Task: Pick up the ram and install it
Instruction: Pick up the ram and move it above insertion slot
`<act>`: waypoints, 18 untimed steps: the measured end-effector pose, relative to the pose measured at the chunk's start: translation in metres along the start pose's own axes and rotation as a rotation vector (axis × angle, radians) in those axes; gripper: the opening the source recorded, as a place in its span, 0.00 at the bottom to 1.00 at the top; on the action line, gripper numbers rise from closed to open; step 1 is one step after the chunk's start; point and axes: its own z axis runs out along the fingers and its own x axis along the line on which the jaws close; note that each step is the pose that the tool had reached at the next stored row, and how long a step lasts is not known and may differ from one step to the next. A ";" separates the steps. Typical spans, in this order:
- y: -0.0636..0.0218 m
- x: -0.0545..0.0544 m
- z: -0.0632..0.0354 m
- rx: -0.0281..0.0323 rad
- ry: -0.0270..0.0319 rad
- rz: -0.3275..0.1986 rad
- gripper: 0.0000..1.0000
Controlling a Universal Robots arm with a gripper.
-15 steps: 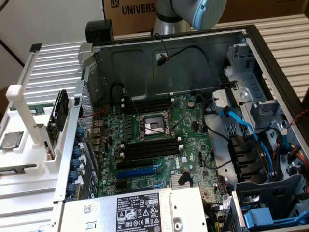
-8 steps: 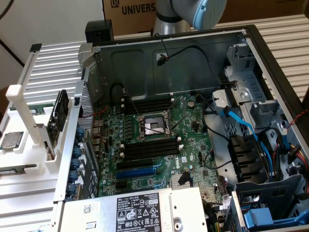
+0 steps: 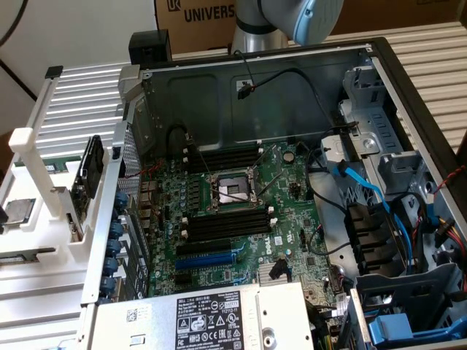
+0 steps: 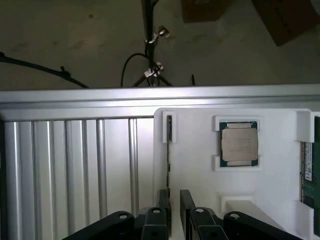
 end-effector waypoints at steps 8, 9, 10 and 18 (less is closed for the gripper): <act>-0.0106 0.003 0.0125 -0.0096 -0.0001 0.000 0.24; -0.0109 0.004 0.0141 -0.0102 -0.0001 0.000 0.24; -0.0113 0.004 0.0160 -0.0107 -0.0002 0.000 0.24; -0.0152 0.005 0.0305 -0.0109 -0.0009 0.000 0.24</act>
